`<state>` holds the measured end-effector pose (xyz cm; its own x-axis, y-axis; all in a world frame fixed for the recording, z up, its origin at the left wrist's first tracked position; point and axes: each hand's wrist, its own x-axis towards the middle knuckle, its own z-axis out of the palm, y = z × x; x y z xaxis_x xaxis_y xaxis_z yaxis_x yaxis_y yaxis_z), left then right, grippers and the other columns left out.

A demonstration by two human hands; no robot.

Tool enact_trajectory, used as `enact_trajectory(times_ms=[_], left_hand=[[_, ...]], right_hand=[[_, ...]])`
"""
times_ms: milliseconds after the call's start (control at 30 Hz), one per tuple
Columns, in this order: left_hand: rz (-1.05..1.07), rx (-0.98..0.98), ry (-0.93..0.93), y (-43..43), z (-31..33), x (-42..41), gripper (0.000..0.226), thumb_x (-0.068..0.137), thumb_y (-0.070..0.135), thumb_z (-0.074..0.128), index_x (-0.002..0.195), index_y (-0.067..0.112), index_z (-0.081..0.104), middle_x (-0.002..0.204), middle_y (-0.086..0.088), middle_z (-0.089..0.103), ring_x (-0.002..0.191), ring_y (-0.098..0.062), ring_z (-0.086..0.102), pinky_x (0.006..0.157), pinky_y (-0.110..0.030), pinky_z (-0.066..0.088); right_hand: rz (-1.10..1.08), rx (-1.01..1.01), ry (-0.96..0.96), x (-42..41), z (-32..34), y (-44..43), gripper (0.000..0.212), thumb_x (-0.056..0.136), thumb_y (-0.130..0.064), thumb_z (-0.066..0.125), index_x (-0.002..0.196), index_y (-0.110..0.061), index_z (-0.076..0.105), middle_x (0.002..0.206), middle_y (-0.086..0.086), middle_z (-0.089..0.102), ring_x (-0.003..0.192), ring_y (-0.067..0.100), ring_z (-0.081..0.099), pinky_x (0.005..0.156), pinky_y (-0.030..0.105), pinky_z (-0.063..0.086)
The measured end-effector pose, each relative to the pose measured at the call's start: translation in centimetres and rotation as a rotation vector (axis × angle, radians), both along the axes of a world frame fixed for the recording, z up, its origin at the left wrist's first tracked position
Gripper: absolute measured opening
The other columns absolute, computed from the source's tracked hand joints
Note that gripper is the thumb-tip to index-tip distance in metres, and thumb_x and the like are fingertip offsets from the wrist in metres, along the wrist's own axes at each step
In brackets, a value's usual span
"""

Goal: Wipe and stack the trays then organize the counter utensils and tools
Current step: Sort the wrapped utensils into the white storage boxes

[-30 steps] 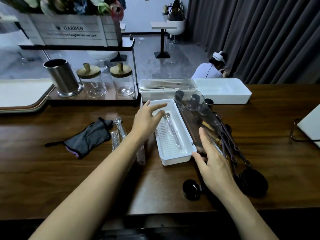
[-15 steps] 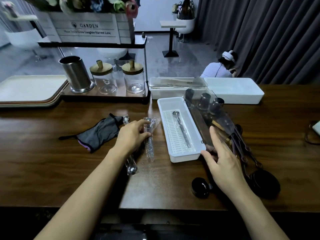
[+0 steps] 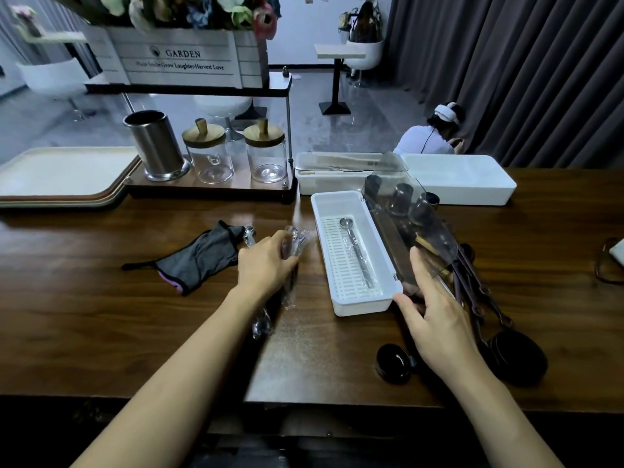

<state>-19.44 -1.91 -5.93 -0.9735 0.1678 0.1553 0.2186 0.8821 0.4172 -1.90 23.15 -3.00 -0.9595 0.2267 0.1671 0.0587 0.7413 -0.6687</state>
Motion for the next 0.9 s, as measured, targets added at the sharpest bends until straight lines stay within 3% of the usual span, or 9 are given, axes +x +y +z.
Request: enact_trajectory(times_ms=[167,300,400,533,600,667,733,833,900], left_hand=[[0.024,0.196,-0.021,-0.7,0.3,0.4,0.044,0.094,0.029,0.062,0.136,0.04,0.06,0.115,-0.001,0.073,0.109,-0.024,0.067,0.087,-0.04,0.053],[0.055,0.46,0.013,-1.5,0.7,0.4,0.027,0.095,0.025,0.062,0.115,0.038,0.075,0.092,0.014,0.073,0.083,-0.003,0.065,0.072,-0.03,0.051],[0.039,0.664,0.01,-2.1,1.5,0.3,0.027,0.095,0.012,0.062,0.105,0.031,0.078,0.07,0.024,0.068,0.066,0.006,0.06,0.063,-0.016,0.043],[-0.029,0.892,-0.102,-1.3,3.1,0.3,0.024,0.096,0.008,0.067,0.116,0.015,0.076,0.105,0.008,0.077,0.1,0.003,0.069,0.089,-0.015,0.049],[-0.064,0.955,-0.147,0.0,3.7,0.5,0.028,0.094,0.006,0.07,0.121,0.011,0.073,0.109,0.002,0.076,0.099,-0.001,0.069,0.092,-0.02,0.051],[-0.101,0.979,-0.176,1.5,4.1,0.6,0.03,0.092,0.005,0.071,0.123,0.007,0.071,0.106,-0.001,0.076,0.09,0.002,0.068,0.087,-0.018,0.052],[-0.147,0.958,-0.182,3.0,4.1,0.4,0.036,0.089,0.02,0.077,0.124,0.011,0.073,0.108,0.001,0.077,0.096,-0.003,0.07,0.095,-0.026,0.054],[-0.189,0.608,-0.047,4.9,4.0,-0.2,0.048,0.081,0.057,0.071,0.121,0.031,0.075,0.11,0.013,0.076,0.113,-0.009,0.066,0.105,-0.042,0.048],[-0.199,0.423,0.063,6.3,4.1,-0.4,0.042,0.085,0.057,0.07,0.12,0.033,0.074,0.108,0.015,0.074,0.119,-0.014,0.059,0.11,-0.049,0.038]], right_hand=[[0.005,0.038,0.005,0.0,0.2,0.0,0.077,0.1,-0.031,0.058,0.159,-0.041,0.01,0.162,-0.011,0.031,0.132,0.004,0.05,0.096,0.018,0.037],[0.024,0.074,0.027,0.3,0.5,-0.1,0.076,0.101,-0.032,0.057,0.159,-0.041,0.01,0.162,-0.02,0.017,0.144,0.003,0.033,0.117,0.026,0.029],[0.025,0.09,0.026,0.3,0.7,-0.2,0.075,0.101,-0.035,0.057,0.159,-0.04,0.01,0.162,-0.022,0.014,0.146,-0.001,0.022,0.116,0.019,0.02],[0.038,0.083,0.023,0.3,0.9,-0.4,0.075,0.1,-0.036,0.056,0.16,-0.038,0.01,0.164,-0.017,0.015,0.14,-0.01,0.014,0.113,0.014,0.017],[0.041,0.086,0.015,0.3,0.9,-0.4,0.076,0.1,-0.037,0.056,0.16,-0.037,0.009,0.165,-0.015,0.015,0.141,-0.008,0.014,0.115,0.017,0.018],[0.037,0.093,0.005,0.3,1.0,-0.4,0.076,0.1,-0.038,0.055,0.16,-0.038,0.007,0.165,-0.015,0.013,0.144,-0.006,0.013,0.116,0.018,0.018],[0.034,0.101,-0.003,0.3,1.0,-0.4,0.077,0.1,-0.04,0.054,0.16,-0.039,0.005,0.165,-0.017,0.013,0.145,-0.006,0.013,0.115,0.013,0.015],[0.027,0.103,-0.022,0.4,1.1,-0.4,0.077,0.1,-0.041,0.054,0.159,-0.039,0.004,0.165,-0.018,0.011,0.145,-0.007,0.012,0.105,-0.003,0.003],[0.025,0.11,-0.034,0.4,1.2,-0.4,0.077,0.101,-0.041,0.053,0.159,-0.039,0.003,0.165,-0.018,0.01,0.143,-0.01,0.011,0.098,-0.009,-0.001]])
